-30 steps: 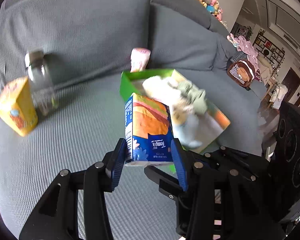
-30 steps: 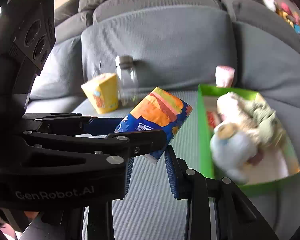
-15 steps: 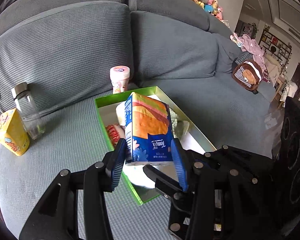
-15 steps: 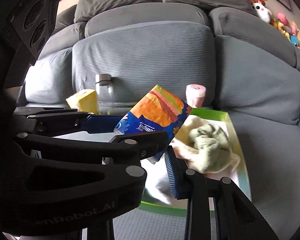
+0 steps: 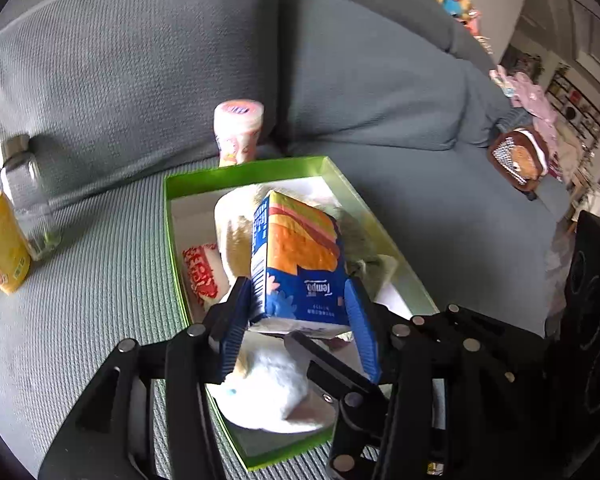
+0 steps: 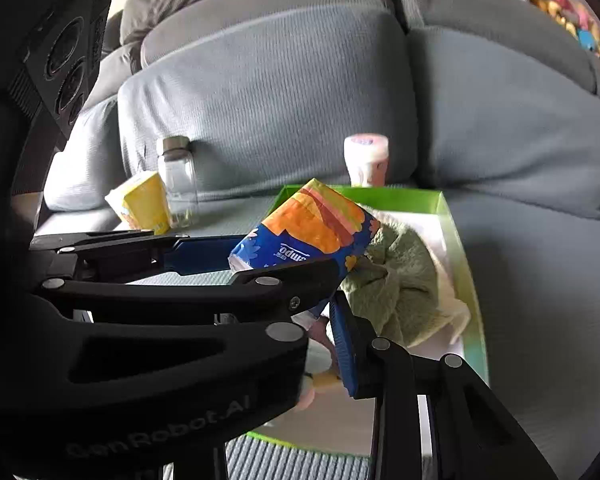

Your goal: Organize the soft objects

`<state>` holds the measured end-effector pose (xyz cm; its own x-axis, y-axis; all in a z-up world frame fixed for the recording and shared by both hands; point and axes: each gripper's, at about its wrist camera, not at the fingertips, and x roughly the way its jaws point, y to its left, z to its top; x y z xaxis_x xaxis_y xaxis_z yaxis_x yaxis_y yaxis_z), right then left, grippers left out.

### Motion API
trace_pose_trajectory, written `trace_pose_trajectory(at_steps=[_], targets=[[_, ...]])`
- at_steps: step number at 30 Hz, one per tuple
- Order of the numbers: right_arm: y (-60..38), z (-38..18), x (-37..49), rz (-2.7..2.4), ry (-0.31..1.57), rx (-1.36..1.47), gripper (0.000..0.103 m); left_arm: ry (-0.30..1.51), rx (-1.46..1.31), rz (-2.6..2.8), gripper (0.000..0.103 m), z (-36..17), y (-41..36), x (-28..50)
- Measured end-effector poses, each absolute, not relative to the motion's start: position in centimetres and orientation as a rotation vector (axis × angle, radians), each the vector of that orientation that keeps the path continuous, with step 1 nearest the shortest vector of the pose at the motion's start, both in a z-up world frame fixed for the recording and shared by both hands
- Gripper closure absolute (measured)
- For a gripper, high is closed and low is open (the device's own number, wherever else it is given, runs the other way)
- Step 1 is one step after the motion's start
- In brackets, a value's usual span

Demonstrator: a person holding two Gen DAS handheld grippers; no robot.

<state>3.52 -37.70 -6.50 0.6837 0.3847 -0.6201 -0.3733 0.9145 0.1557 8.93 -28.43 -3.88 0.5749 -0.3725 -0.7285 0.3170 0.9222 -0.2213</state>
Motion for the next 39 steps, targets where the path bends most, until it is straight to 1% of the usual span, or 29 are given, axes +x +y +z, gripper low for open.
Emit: trace_pose_trajectory(at_steps=[1,2,3,4,5,6,7,8,9,13,14,15,17,23,28,39], targets=[[-37.6,-6.7,3.9,0.426,0.707,0.017,0.069,0.896,-0.079,-0.393,0.050,-4.5,-28.3,9.4],[-37.5,-7.0,4.2,0.419,0.718,0.011,0.069,0.911,-0.085,-0.387,0.045,-4.8,-28.2,9.6],[-37.4,-7.2,4.4,0.415,0.730,0.005,0.067,0.920,-0.088,-0.378,0.039,-5.2,-28.1,9.7],[-37.3,-7.4,4.5,0.412,0.740,0.003,0.064,0.929,-0.090,-0.372,0.036,-5.5,-27.9,9.8],[-37.3,-7.5,4.5,0.405,0.743,0.000,0.059,0.934,-0.090,-0.368,0.032,-5.7,-27.8,9.7],[-37.3,-7.5,4.5,0.397,0.744,-0.002,0.055,0.937,-0.093,-0.364,0.025,-5.7,-27.6,9.7],[-37.5,-7.4,4.4,0.384,0.749,-0.004,0.052,0.939,-0.100,-0.362,0.021,-5.7,-27.3,9.5],[-37.7,-7.3,4.3,0.369,0.755,-0.005,0.045,0.940,-0.101,-0.358,0.015,-5.5,-27.2,9.4],[-37.9,-7.1,4.2,0.358,0.758,-0.004,0.039,0.939,-0.102,-0.352,0.013,-5.3,-26.9,9.2],[-38.3,-5.6,3.2,0.323,0.755,-0.029,0.032,0.884,-0.072,-0.304,0.012,-3.4,-25.5,7.9],[-38.2,-5.1,2.9,0.309,0.753,-0.048,0.025,0.875,-0.071,-0.290,0.004,-2.9,-25.0,7.5],[-38.0,-4.5,2.5,0.296,0.750,-0.074,0.018,0.874,-0.070,-0.275,0.001,-2.5,-24.6,7.3],[-37.6,-3.4,1.6,0.292,0.735,-0.109,0.016,0.856,-0.065,-0.235,0.001,-1.3,-23.6,6.5],[-36.7,-1.2,-0.4,0.275,0.721,-0.145,0.016,0.829,-0.038,-0.145,0.001,1.2,-20.9,4.7],[-36.4,-0.5,-1.3,0.259,0.739,-0.144,0.016,0.844,0.015,-0.055,0.001,1.9,-20.0,3.4],[-35.8,0.7,-3.0,0.265,0.753,-0.142,0.016,0.875,-0.034,-0.068,0.001,2.9,-18.5,1.7]])
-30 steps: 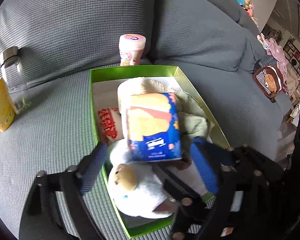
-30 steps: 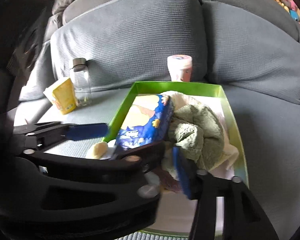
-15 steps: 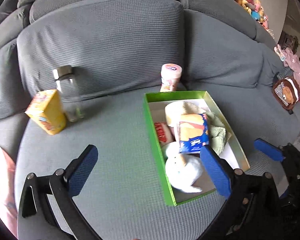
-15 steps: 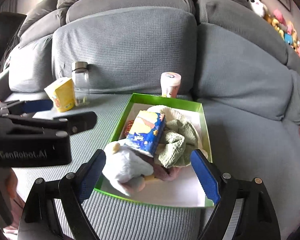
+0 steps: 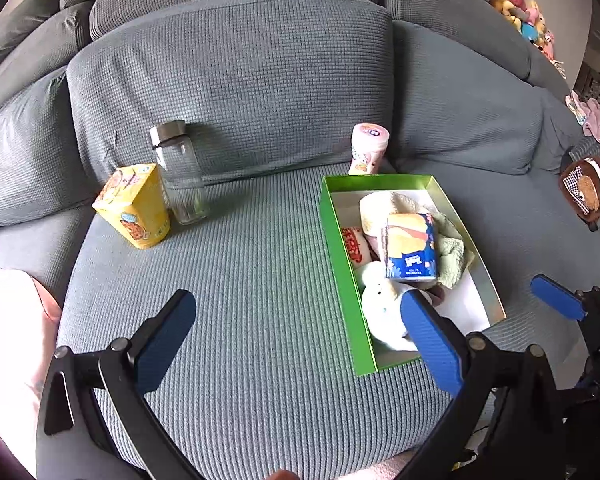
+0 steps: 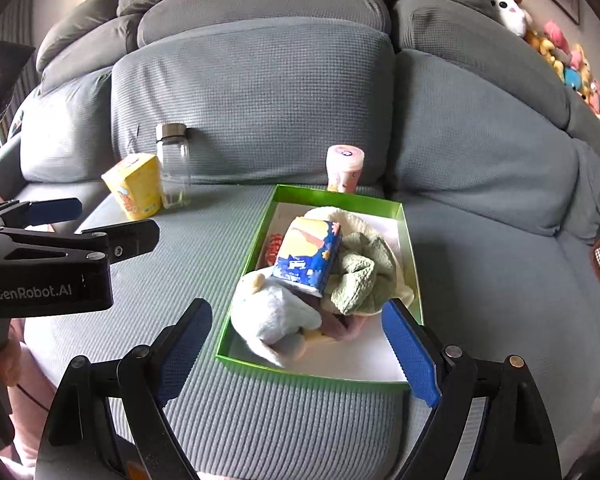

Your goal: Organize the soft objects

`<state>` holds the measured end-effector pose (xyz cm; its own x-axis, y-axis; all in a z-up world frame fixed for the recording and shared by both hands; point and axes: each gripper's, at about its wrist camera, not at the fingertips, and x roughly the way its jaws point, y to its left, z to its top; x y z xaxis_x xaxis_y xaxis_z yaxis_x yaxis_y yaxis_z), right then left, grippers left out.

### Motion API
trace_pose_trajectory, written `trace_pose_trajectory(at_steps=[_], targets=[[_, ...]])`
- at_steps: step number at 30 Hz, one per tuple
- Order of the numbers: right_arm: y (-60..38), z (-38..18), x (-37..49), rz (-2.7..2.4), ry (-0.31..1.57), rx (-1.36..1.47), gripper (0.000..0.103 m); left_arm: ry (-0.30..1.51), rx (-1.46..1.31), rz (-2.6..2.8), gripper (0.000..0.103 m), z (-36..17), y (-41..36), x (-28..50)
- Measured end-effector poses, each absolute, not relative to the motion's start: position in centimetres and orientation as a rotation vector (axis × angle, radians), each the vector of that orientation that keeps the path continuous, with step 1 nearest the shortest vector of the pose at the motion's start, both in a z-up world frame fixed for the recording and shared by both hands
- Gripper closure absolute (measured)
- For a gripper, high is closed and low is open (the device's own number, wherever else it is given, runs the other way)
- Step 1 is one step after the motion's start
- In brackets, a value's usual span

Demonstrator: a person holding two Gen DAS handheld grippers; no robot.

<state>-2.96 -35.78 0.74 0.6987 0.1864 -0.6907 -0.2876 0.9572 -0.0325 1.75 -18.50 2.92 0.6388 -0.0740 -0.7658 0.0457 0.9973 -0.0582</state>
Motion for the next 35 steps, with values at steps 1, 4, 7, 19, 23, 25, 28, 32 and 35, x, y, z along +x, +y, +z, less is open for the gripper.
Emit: trace_pose_trajectory(at_steps=[1,4,7,19,23,25,28,32,35], targets=[[-35.7,0.7,-3.0,0.264,0.755,-0.142,0.016,0.889,-0.033,-0.070,0.001,2.8,-18.6,1.7],[-35.6,0.6,-2.9,0.256,0.766,-0.143,0.016,0.900,-0.022,-0.067,0.001,2.7,-19.0,1.5],[-35.6,0.7,-3.0,0.245,0.770,-0.144,0.016,0.898,-0.011,-0.071,0.001,2.7,-19.3,1.2],[-35.7,0.8,-3.6,0.238,0.774,-0.148,0.016,0.911,0.020,-0.092,0.001,2.4,-20.1,0.6],[-35.9,0.7,-3.7,0.232,0.778,-0.146,0.016,0.908,0.031,-0.101,0.001,2.5,-20.3,0.4],[-36.0,0.6,-3.8,0.230,0.780,-0.145,0.016,0.906,0.036,-0.100,0.001,2.5,-20.4,0.3],[-36.1,0.5,-3.7,0.226,0.782,-0.145,0.016,0.907,0.040,-0.104,0.001,2.4,-20.5,0.3],[-36.2,0.5,-3.8,0.218,0.784,-0.142,0.016,0.903,0.048,-0.113,0.001,2.5,-20.8,0.2],[-36.3,0.5,-3.8,0.214,0.785,-0.141,0.016,0.899,0.052,-0.119,0.001,2.6,-21.0,0.1]])
